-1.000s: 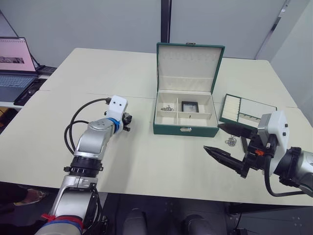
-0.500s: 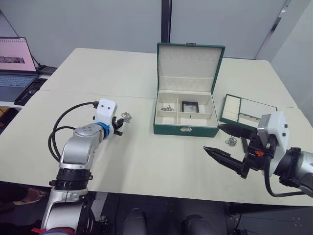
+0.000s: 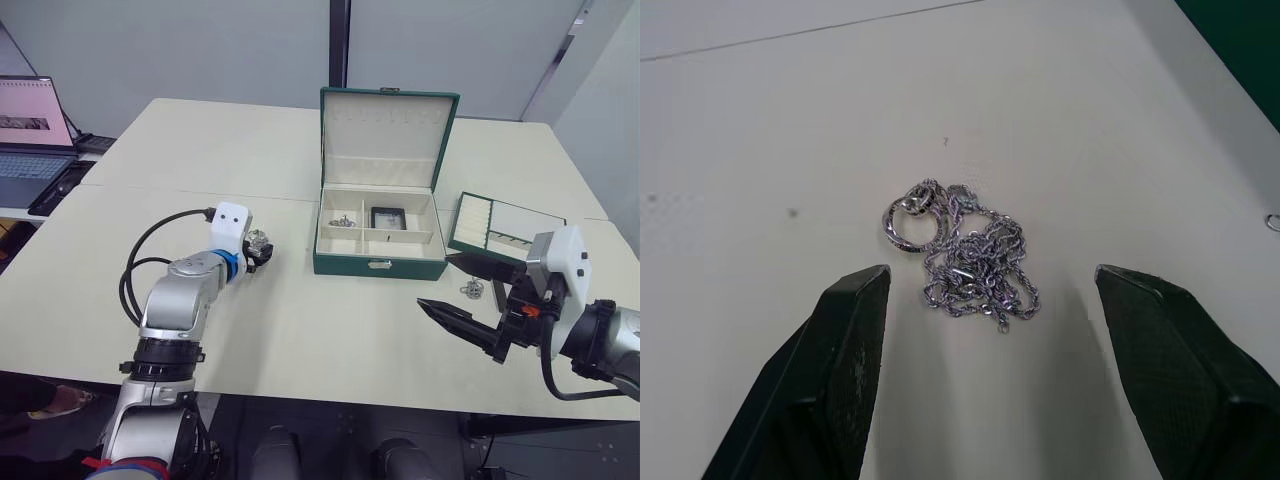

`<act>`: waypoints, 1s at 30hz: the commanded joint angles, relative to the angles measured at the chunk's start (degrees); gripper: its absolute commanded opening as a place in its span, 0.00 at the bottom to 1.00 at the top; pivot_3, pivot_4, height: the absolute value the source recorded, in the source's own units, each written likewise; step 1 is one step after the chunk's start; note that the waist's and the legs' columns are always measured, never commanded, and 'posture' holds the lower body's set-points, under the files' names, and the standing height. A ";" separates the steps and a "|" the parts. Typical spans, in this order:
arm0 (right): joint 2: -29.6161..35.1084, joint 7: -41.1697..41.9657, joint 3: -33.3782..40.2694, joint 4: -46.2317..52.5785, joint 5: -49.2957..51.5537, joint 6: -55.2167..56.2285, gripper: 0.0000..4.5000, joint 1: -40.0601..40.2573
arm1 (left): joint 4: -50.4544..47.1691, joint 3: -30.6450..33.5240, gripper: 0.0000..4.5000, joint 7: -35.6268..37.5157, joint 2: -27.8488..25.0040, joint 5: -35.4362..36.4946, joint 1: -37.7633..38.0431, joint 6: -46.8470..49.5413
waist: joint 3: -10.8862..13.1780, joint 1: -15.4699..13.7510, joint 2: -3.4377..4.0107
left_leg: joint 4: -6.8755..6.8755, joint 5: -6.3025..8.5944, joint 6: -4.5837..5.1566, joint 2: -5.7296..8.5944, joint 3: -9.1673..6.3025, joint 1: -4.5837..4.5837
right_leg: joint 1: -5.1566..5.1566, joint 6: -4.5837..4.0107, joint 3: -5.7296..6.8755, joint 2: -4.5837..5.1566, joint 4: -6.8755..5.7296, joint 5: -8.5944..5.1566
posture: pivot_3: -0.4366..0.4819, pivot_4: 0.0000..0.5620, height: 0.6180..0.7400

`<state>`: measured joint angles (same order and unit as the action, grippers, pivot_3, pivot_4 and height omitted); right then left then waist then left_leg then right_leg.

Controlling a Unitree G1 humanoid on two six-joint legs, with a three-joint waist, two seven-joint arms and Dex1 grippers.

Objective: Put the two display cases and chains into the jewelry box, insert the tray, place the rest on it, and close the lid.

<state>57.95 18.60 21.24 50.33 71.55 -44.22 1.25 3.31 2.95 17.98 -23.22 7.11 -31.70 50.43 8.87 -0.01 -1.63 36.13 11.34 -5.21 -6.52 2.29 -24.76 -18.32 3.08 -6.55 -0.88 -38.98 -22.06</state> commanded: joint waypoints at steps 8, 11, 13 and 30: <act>1.08 -0.54 3.22 1.61 1.66 0.34 1.00 0.50 | 6.08 -1.07 0.75 -1.49 1.83 -1.51 -3.12 -4.38 | 0.00 -0.03 0.00 | 0.00 0.00 0.00 0.01 0.00 0.00 | 0.01 0.00 0.00 0.00 0.00 0.00 | 0.48 0.27 1.00; 1.26 -0.75 3.39 1.67 1.95 0.28 1.00 0.59 | 7.00 -1.34 0.75 -1.35 2.12 -1.69 -3.64 -4.80 | 0.00 -0.05 0.00 | 0.00 0.00 0.00 0.02 0.00 0.00 | 0.02 0.00 0.00 0.00 0.00 0.00 | 0.48 0.27 1.00; 1.37 -0.94 3.54 1.70 2.17 0.24 1.00 0.69 | 7.46 -1.47 0.75 -1.22 2.17 -1.93 -3.75 -5.13 | 0.00 -0.05 0.00 | 0.00 0.00 0.00 0.02 0.00 0.00 | 0.02 0.00 0.00 0.00 0.00 0.00 | 0.48 0.27 1.00; 1.55 -1.14 3.75 1.82 2.38 0.38 1.00 1.26 | 9.63 -0.98 0.00 -1.65 2.68 -2.02 -4.56 -5.25 | -0.01 -0.03 0.01 | 0.00 0.00 0.00 0.02 -0.01 0.01 | 0.03 0.00 0.00 0.00 0.00 0.00 | 0.48 0.27 1.00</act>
<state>58.75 17.43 23.19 50.94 73.29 -44.34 2.64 12.38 1.96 16.67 -20.92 5.30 -35.96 44.60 8.87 -0.04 -1.62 36.13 11.34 -5.21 -6.50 2.29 -24.75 -18.28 3.08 -6.55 -0.88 -38.98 -22.06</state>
